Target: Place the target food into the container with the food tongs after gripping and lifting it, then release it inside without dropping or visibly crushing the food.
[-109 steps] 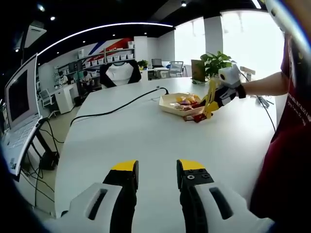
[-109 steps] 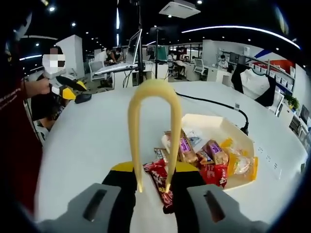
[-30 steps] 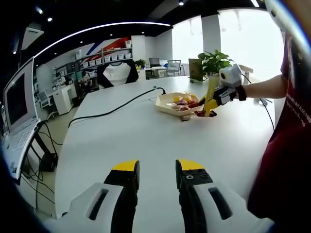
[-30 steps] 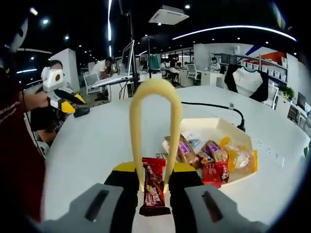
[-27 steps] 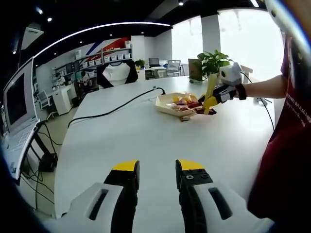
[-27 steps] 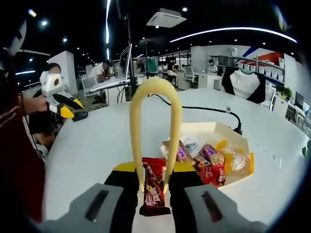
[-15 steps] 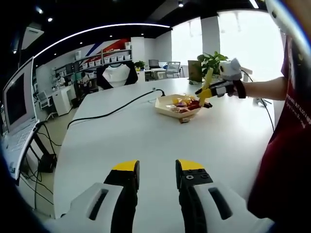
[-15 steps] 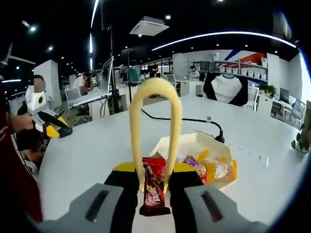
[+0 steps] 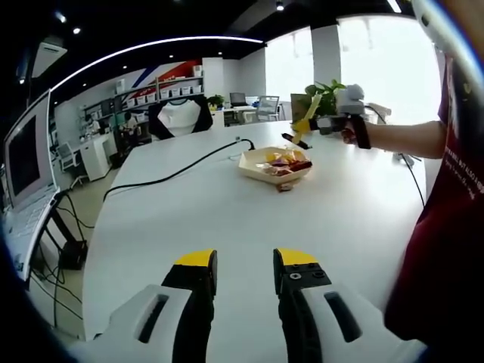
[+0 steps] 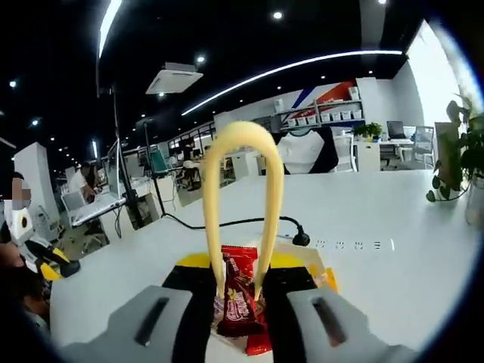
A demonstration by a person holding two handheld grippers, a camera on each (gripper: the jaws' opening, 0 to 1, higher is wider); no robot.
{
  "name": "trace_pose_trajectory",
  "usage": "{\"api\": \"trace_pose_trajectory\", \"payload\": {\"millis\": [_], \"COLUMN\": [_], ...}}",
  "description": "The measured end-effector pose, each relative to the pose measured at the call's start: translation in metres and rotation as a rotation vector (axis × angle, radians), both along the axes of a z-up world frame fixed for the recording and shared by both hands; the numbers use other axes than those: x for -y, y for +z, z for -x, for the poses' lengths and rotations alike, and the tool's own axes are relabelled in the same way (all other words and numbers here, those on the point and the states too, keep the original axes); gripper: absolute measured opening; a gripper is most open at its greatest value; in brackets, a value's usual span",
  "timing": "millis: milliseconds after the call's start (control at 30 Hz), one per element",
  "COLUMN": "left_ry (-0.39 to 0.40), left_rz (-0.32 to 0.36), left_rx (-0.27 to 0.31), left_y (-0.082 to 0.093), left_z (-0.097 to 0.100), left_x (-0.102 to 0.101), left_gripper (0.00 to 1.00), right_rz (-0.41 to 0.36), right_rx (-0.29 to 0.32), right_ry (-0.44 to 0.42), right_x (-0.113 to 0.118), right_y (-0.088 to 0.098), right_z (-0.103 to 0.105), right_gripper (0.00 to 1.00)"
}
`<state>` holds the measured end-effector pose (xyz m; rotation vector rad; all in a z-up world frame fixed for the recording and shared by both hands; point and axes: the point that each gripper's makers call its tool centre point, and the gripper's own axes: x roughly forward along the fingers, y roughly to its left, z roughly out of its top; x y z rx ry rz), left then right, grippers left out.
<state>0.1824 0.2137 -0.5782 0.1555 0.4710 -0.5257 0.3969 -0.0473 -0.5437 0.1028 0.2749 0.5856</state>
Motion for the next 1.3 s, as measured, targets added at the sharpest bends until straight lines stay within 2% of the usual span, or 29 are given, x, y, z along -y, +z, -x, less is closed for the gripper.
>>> {"api": "trace_pose_trajectory", "payload": {"millis": [200,367,533,733,867,1000,1300], "left_ry": [0.002,0.001,0.000,0.000,0.005,0.008,-0.002], "left_rz": [-0.006,-0.009,-0.013,-0.018,-0.019,-0.016,-0.011], "left_rx": [-0.004,-0.006,-0.009,-0.014,-0.019,-0.019,-0.014], "left_y": [0.000,-0.001,-0.002,-0.004,-0.006,-0.005,-0.006], "left_z": [0.001,0.002,0.002,0.006,0.008,0.008,0.006], "left_x": [-0.001,-0.001,-0.001,0.000,-0.001,-0.002,0.002], "left_gripper": [0.32,0.32,0.32,0.32,0.32,0.32,0.32], "right_rz": [-0.002,0.030,0.022,0.055,0.044,0.001,-0.002], "right_rx": [-0.007,-0.017,-0.030,-0.025,-0.027,-0.023,-0.001], "right_ry": [-0.057,-0.150,-0.228,-0.265,-0.304,-0.286,-0.266], "right_x": [-0.001,0.007,0.010,0.007,0.011,0.008,0.012], "right_y": [-0.002,-0.006,-0.007,-0.011,-0.013,-0.005,0.010], "right_z": [-0.009,-0.020,-0.027,-0.032,-0.036,-0.036,-0.030], "right_gripper": [0.20,0.20,0.20,0.20,0.22,0.26,0.25]}}
